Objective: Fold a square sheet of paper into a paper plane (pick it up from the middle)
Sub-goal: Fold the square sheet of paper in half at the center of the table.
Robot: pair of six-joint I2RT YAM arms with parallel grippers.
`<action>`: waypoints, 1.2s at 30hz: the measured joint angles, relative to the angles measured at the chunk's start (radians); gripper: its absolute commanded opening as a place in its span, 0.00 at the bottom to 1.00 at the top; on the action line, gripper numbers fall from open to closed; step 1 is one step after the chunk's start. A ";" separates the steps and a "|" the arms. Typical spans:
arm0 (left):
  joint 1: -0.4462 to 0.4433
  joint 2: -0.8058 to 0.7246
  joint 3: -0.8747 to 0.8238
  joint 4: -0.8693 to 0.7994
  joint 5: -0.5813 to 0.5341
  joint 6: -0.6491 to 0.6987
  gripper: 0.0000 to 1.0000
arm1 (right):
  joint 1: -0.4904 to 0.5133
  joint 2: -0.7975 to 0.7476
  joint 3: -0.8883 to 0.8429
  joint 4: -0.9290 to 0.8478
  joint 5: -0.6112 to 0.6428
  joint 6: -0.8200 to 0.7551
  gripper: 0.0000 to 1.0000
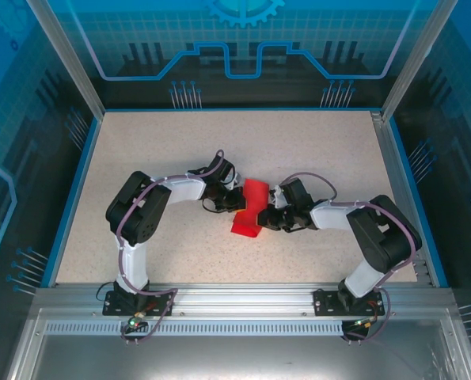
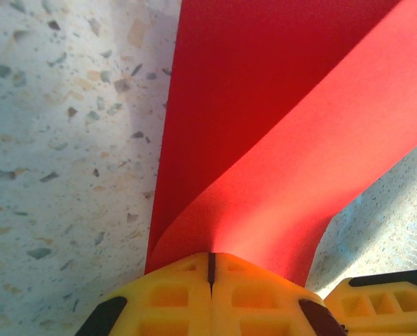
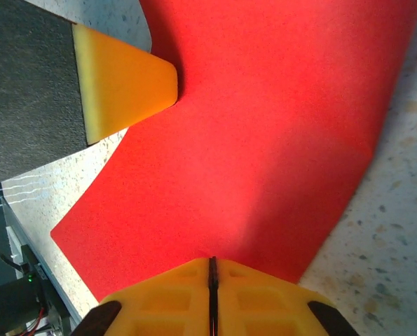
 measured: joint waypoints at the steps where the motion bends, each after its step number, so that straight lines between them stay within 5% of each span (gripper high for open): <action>1: 0.000 0.000 0.000 0.000 0.000 0.000 0.00 | 0.002 0.002 0.000 0.006 0.000 0.003 0.10; 36: -0.001 0.000 0.000 0.000 -0.003 0.003 0.00 | 0.059 0.034 0.000 -0.012 0.031 0.028 0.09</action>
